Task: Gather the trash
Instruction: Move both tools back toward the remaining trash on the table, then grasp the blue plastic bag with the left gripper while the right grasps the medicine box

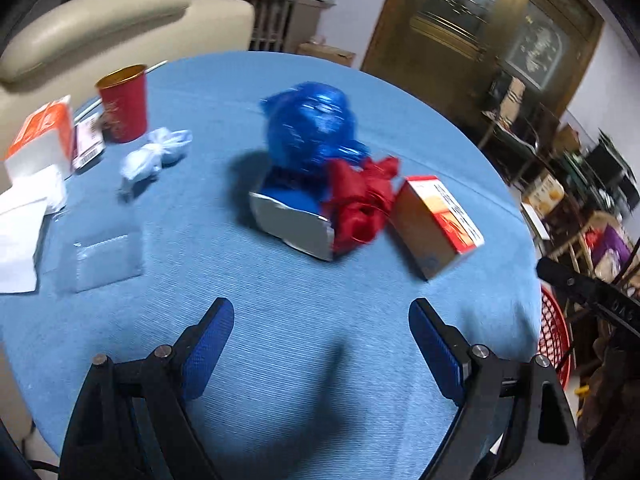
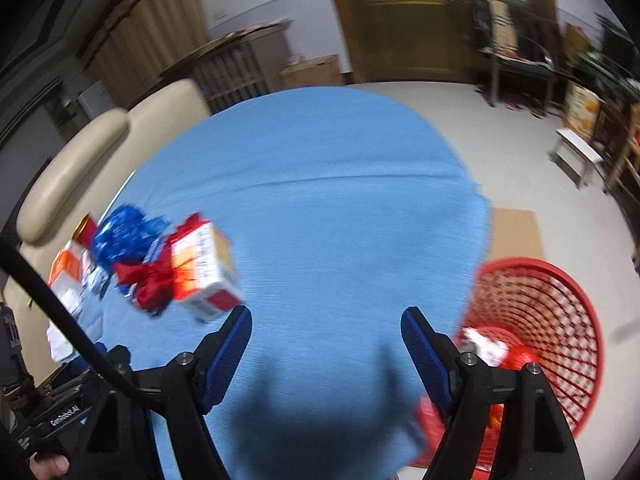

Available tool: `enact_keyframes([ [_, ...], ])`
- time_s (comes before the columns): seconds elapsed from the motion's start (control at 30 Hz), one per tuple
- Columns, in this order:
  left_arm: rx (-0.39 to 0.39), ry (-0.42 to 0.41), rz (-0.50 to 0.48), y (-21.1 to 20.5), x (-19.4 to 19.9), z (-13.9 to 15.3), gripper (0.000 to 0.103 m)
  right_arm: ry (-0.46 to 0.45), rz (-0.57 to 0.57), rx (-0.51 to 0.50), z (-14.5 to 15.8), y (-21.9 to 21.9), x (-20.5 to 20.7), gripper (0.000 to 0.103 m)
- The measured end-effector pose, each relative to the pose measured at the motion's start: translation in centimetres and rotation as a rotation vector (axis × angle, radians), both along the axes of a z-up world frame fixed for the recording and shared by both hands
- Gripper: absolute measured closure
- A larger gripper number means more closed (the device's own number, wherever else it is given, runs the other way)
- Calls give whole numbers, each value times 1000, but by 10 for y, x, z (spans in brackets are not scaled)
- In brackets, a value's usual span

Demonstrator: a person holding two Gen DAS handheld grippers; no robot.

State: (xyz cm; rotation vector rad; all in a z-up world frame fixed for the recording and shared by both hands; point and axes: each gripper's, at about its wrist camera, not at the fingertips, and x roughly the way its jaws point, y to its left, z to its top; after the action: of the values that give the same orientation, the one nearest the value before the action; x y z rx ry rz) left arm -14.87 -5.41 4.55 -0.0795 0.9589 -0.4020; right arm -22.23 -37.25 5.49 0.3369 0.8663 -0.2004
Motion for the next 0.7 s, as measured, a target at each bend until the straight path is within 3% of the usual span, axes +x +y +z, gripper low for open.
enact_keyframes([
  [0.3, -44, -45, 49, 15, 28, 22, 14, 20, 134, -54, -11, 57, 65, 23],
  [0.7, -62, -82, 96, -12, 88, 52, 14, 78, 182, -51, -39, 63, 104, 23],
])
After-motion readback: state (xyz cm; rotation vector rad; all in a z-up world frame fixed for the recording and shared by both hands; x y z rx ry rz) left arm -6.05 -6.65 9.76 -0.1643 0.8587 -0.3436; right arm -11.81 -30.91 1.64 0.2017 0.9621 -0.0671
